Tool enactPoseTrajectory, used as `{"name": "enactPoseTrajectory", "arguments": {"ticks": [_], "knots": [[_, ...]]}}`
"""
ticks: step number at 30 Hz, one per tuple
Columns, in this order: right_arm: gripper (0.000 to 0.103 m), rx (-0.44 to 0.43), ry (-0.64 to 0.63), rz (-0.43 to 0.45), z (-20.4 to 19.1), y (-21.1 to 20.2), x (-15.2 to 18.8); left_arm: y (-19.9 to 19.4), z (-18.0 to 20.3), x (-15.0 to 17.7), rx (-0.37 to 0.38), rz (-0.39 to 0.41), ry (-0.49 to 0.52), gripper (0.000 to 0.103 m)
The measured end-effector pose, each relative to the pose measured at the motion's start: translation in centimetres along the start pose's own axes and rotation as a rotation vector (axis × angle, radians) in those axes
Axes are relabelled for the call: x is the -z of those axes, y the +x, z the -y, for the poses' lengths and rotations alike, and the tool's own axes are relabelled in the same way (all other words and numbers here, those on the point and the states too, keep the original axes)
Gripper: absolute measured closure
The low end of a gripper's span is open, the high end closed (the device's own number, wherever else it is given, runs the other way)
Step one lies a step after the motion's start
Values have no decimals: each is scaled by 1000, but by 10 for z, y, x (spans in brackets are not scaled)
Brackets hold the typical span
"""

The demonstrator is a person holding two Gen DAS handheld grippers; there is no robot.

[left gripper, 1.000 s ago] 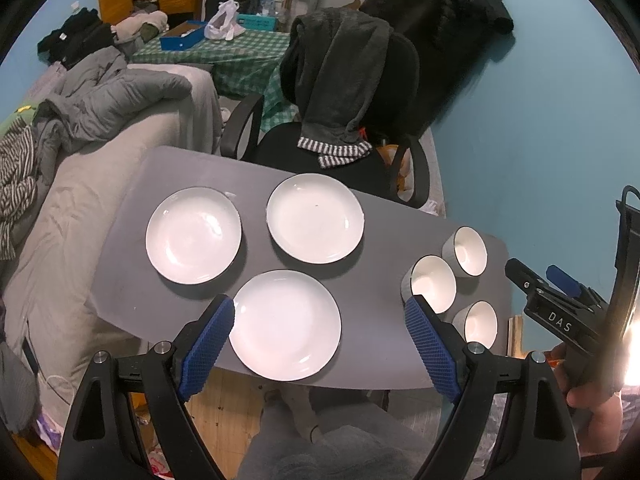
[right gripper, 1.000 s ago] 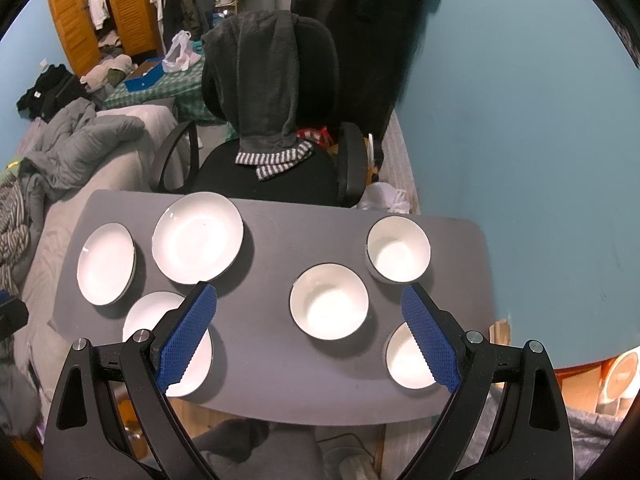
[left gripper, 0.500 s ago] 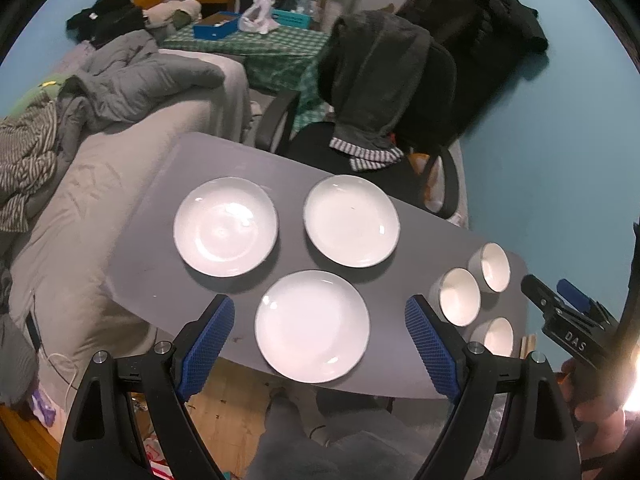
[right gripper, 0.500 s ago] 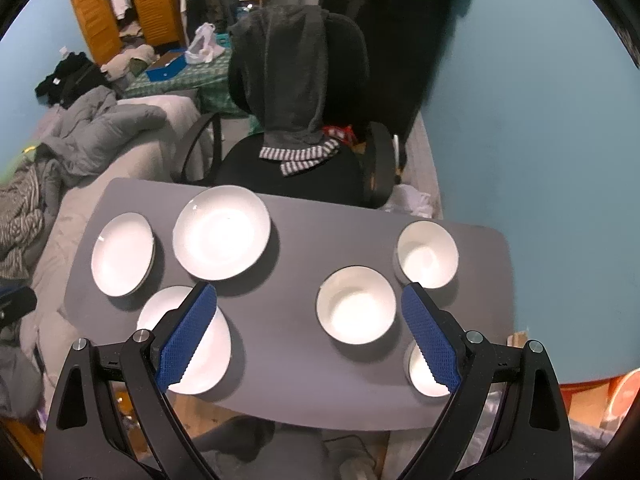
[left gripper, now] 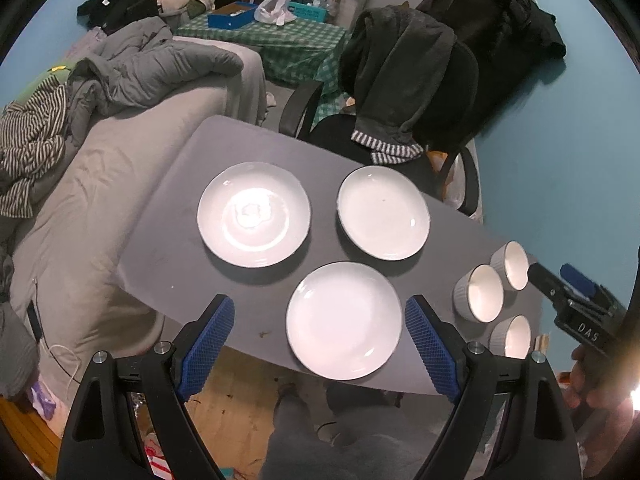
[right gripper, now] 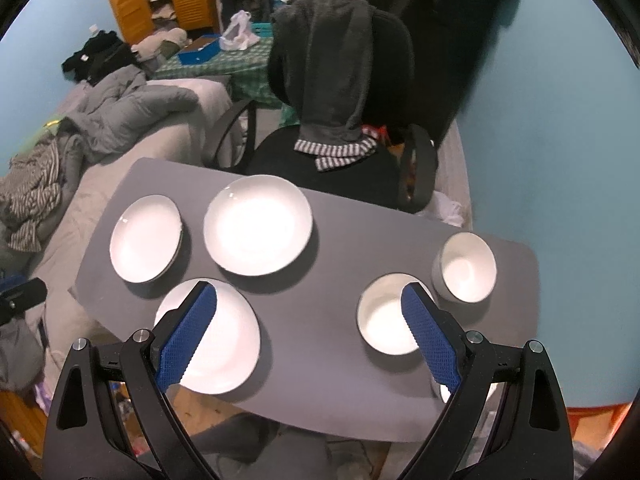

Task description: Organize plates and bowls

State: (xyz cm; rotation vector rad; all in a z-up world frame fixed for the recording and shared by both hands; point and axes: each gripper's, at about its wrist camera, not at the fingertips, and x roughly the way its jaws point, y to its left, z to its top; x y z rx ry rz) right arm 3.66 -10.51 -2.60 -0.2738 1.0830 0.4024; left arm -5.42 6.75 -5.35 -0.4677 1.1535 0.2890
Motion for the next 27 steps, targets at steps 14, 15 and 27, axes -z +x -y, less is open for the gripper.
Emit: {"name": "enactPoseTrajectory", "arguments": {"ticks": [14,15,27], "knots": [[11,-8,-45,-49,-30,43,13,31,-41,13,32,-61,-17,15],[11,-7,-43,-57,-30,48,16,35,-42,13,39,-73,-20,15],[11,-40,-55,-123,-37,97,41,72,-45,23,38,-130,0,21]]}}
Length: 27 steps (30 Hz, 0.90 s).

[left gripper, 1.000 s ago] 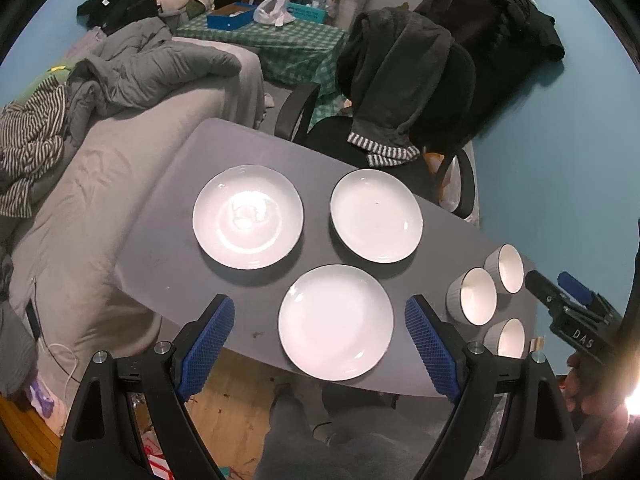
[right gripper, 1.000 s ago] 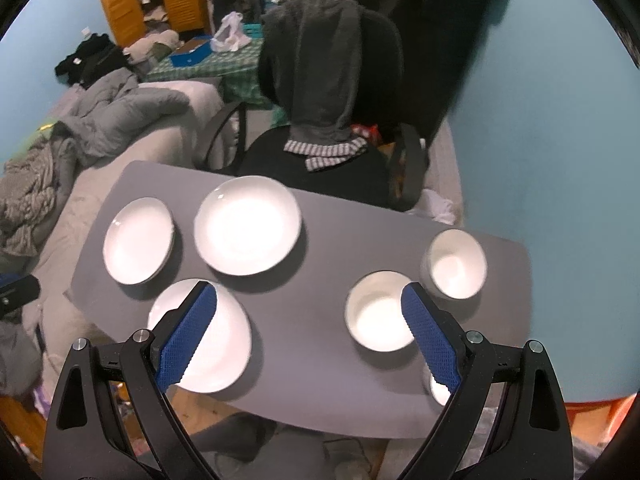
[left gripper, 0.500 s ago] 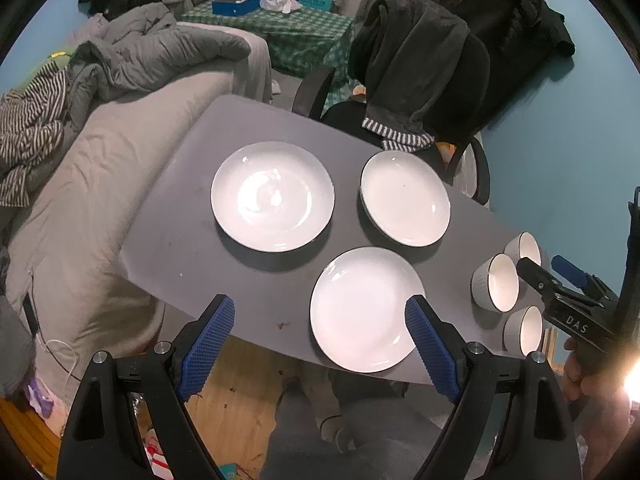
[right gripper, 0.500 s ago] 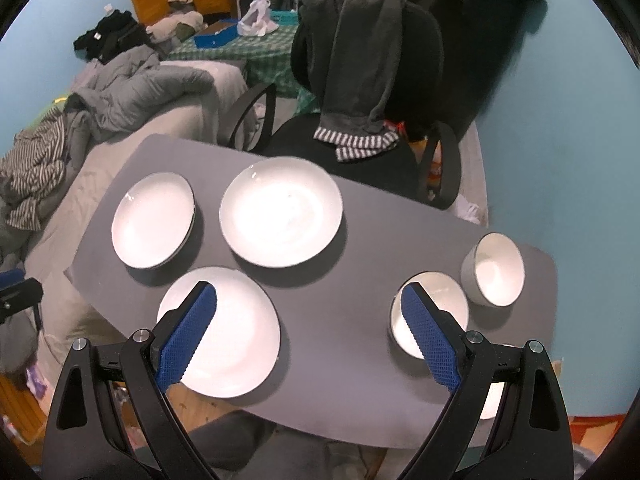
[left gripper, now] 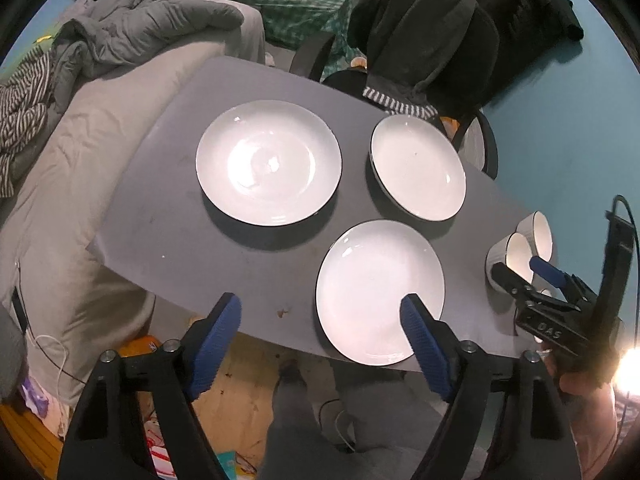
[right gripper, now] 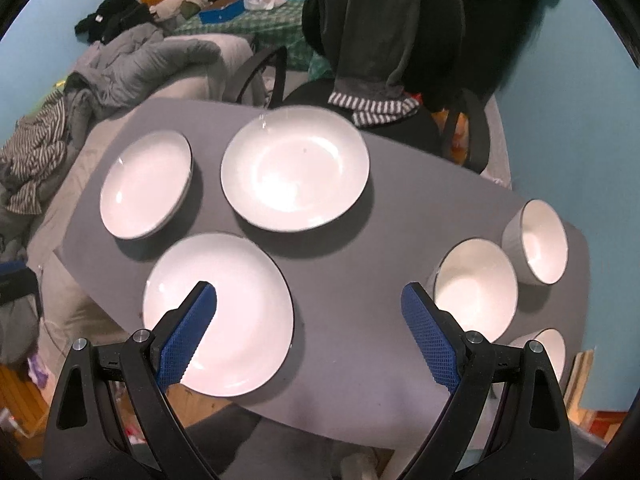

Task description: Organize plates and bowls

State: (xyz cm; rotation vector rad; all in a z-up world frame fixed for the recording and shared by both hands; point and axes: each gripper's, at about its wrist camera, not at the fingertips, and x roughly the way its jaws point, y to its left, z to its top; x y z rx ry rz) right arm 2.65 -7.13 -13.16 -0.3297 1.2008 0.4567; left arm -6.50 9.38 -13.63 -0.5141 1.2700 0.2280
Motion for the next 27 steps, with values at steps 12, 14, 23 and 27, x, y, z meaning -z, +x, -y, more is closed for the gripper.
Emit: {"name": "enactPoseTrajectory", "arguments": {"ticks": [12,14,23,27], "knots": [[11,-44,-25,-86,-7,54,9,44,-5,5,-29,-23,-5,21],[11,-57,-17,-99,-6,61,10,50,-3,3,-23,-14,4,21],[11,-77,6,-135,-1,91,17,90,-3,3,-29,-76,19,21],[11,-81,3,-152,-3,99,22,107,-4,3,-21,-105,0,21]]}}
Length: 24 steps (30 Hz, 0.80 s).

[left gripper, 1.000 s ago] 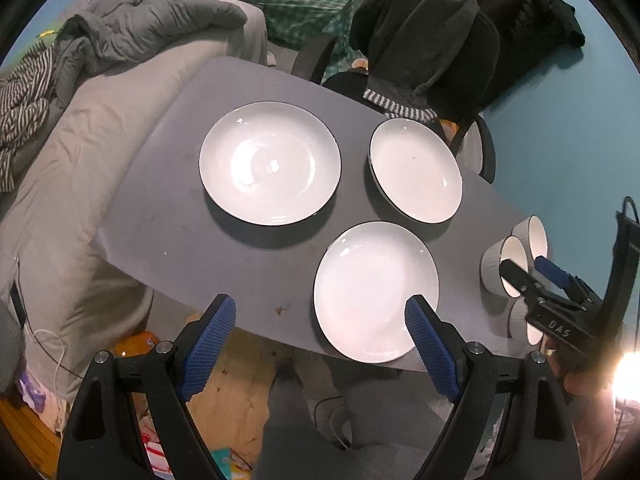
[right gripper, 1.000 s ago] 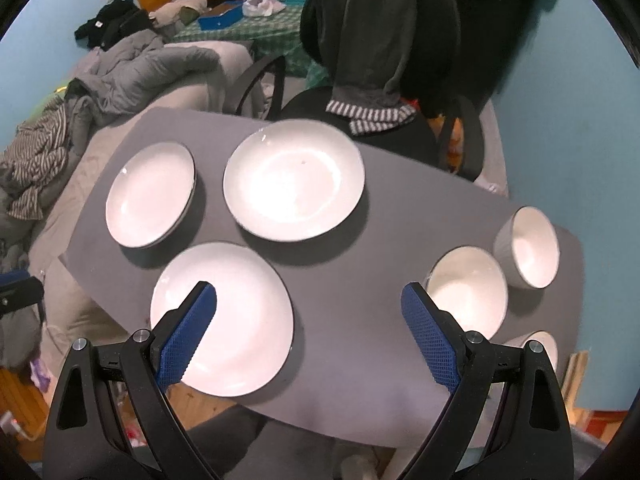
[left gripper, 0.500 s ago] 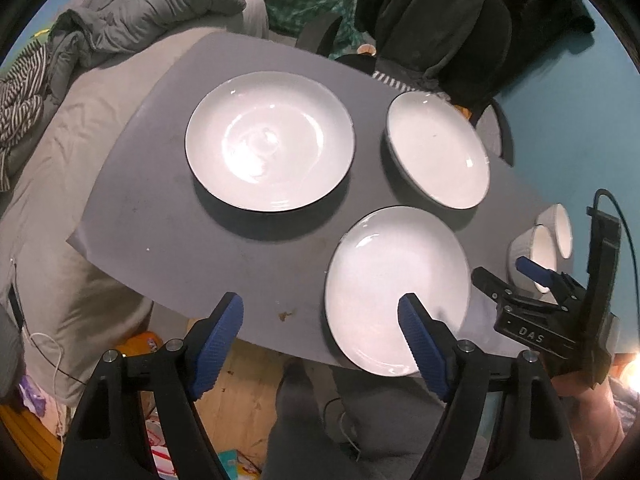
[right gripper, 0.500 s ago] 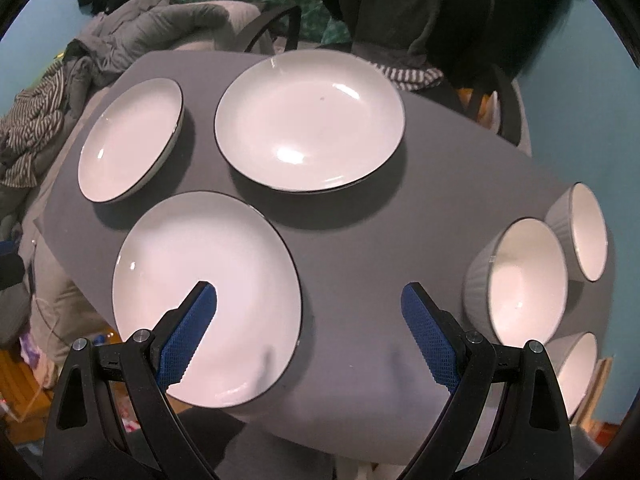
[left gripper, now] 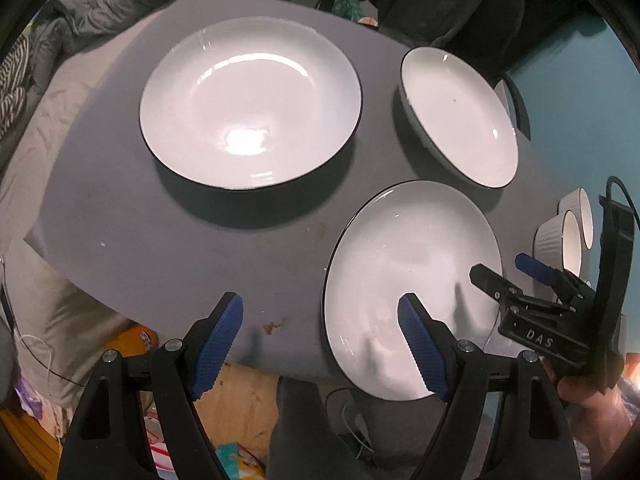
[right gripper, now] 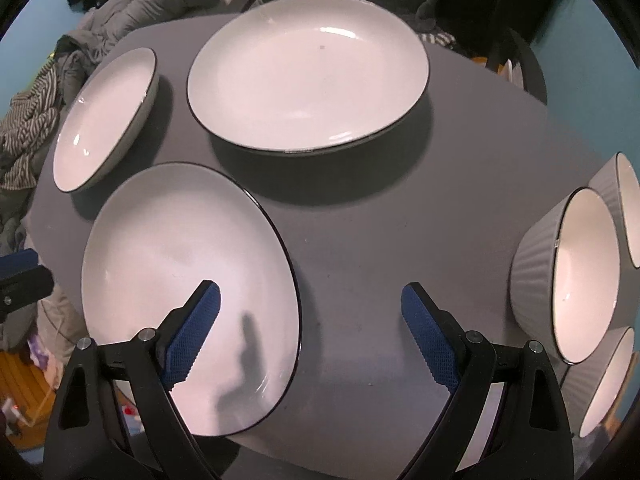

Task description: Organize plates and bowls

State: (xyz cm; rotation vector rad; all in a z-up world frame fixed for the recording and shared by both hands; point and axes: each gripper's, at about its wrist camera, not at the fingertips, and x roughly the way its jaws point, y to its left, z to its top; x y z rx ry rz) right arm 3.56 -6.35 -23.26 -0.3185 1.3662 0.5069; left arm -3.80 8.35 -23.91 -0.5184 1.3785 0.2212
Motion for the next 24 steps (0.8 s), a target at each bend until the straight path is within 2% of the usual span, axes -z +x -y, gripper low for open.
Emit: {"name": "enactPoseTrajectory", "arguments": {"ticks": [3,8,13,16,18,20,24], "knots": [[15,-11,-8,-11,0,3,3,11,-1,-1,2,-24,-11,21],[17,-33,-6,-27,-1,7,3,20,-1,-3,-1,-50,-3,21],[33,-34,-32,-63,-2,13,0,23,-6,-4,17,-66,2,22],[42,-34,-41,-89,-1,16,0,26,-7,-3,29,-80,13,30],[49,-35,-48,-86,0,15,1,31,-8,-3,29,-106,20,45],[55,-52,-50,-90,1,14,2,34,-9,-2,34,-126,19,53],[66,-73,-56,-104,3,13,1,35,-15,-1,50,-134,8,65]]}}
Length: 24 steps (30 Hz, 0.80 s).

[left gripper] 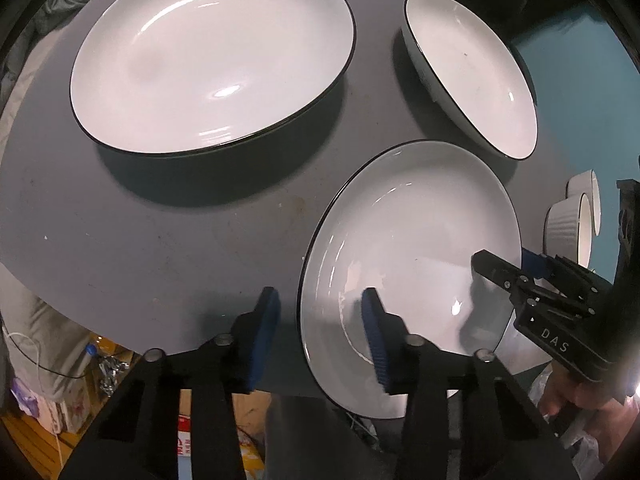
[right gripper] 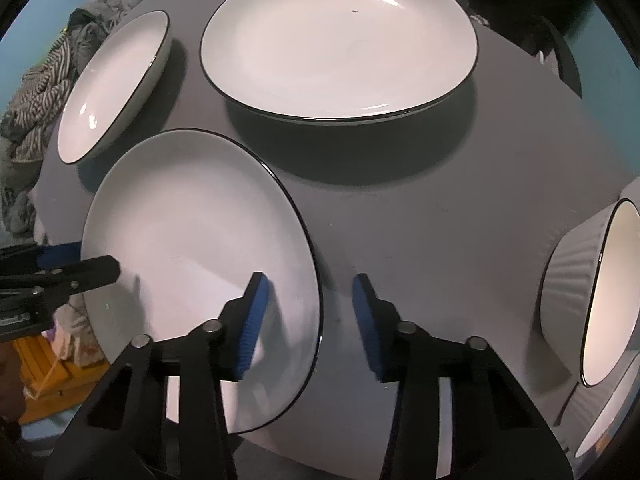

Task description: Organize plates and bowls

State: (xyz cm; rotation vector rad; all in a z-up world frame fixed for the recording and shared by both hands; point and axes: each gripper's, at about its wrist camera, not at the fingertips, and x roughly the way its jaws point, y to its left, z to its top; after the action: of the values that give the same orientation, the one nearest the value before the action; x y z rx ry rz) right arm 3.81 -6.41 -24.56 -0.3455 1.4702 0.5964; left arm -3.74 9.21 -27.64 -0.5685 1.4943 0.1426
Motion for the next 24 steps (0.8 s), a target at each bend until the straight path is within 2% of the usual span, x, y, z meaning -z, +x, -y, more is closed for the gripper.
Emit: {"name": "enactPoseTrajectory", "arguments": {"ticks": [6,12,20,24], "knots": [[74,-19,-11,-2,-1,-1,3,-2,-11,0,9,8,-32,73],[74,-49,-1,-24,-7,6,-6,2,-13,-3,18,-10,-30,83],[74,-59,-8,-66,-9,7,-23,10,-3,-9,10,-42,5,84],[76,-73,-5,-97,-5,14,-35,12,-9,-13,24,-44,-13,85]]}}
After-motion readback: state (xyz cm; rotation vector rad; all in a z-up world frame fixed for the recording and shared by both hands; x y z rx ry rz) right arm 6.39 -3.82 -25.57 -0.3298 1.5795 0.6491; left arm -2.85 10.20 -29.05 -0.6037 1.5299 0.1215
